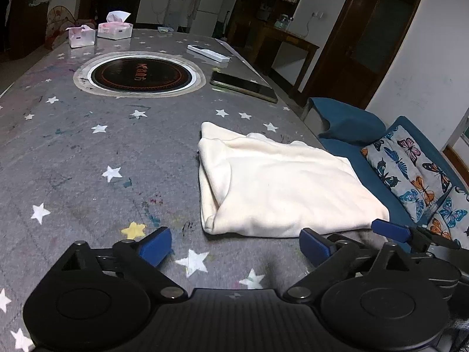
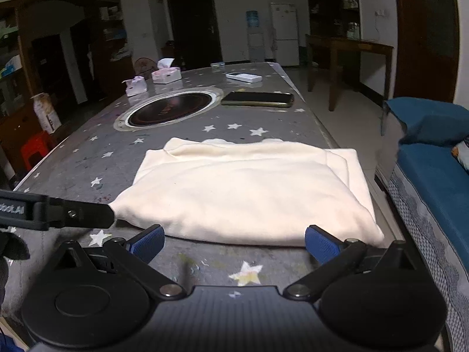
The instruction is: Fold clothes
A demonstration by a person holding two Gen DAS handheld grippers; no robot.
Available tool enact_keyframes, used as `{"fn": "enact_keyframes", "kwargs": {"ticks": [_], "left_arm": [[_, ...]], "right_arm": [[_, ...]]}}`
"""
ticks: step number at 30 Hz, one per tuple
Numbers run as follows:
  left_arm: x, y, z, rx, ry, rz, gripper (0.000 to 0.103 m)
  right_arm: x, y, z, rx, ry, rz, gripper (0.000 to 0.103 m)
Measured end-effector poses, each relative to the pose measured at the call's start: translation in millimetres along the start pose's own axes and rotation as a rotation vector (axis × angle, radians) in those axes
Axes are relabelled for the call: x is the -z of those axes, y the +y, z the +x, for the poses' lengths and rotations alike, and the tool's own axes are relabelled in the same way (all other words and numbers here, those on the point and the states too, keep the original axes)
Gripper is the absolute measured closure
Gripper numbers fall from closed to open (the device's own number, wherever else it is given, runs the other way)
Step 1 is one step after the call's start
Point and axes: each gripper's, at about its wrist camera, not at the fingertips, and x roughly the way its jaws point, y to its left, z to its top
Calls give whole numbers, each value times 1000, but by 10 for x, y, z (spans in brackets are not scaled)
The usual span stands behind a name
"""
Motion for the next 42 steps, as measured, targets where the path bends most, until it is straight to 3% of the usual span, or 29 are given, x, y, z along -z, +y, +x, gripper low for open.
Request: {"fn": "enact_keyframes", "kwargs": {"ticks": [4, 18, 42], "left_arm": [[31, -15, -50, -5, -14, 2, 0], [129, -34, -146, -35, -28, 12, 0], [228, -84, -188, -23, -23, 9, 0]], "right_arm": [[43, -30, -24, 14, 2, 21, 0], [162, -32, -109, 45, 6, 41, 0], [249, -22, -182, 65, 12, 57, 0]]}}
